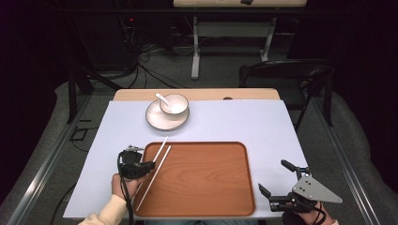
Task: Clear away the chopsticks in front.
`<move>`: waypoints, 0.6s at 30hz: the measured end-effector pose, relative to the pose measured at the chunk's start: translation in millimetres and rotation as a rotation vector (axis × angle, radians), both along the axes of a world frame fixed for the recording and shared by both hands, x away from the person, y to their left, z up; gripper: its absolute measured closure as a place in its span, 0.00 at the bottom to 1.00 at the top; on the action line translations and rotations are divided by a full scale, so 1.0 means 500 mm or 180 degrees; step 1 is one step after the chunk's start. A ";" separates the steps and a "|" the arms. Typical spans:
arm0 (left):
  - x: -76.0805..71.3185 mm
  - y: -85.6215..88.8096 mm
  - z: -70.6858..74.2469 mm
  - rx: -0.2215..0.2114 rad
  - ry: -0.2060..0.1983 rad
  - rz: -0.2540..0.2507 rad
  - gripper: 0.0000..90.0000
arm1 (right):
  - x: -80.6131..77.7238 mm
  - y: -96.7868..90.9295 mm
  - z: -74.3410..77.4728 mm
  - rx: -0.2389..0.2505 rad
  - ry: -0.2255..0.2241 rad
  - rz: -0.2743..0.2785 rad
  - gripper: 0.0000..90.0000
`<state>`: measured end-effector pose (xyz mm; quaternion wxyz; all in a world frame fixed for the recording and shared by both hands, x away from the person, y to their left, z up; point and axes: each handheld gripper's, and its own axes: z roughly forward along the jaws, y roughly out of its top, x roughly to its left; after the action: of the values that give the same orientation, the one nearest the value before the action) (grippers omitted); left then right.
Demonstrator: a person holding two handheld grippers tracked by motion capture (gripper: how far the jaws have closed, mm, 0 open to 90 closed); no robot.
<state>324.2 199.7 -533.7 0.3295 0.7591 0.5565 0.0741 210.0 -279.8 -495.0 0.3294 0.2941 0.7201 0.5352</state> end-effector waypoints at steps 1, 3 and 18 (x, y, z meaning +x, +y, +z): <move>0.000 0.000 -0.001 -0.0005 0.0021 -0.0006 0.94 | 0.000 0.000 0.000 0.0000 0.0000 0.0000 0.00; 0.000 0.000 -0.003 0.0006 0.0056 -0.0016 0.94 | 0.000 0.000 0.000 0.0001 -0.0002 0.0000 0.00; 0.002 -0.002 -0.014 0.0060 0.0179 -0.0047 0.93 | 0.000 0.000 0.000 0.0000 -0.0005 0.0004 0.00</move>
<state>325.5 198.8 -540.9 0.3070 0.7681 0.5592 0.0556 209.7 -279.7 -495.0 0.3296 0.2932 0.7200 0.5357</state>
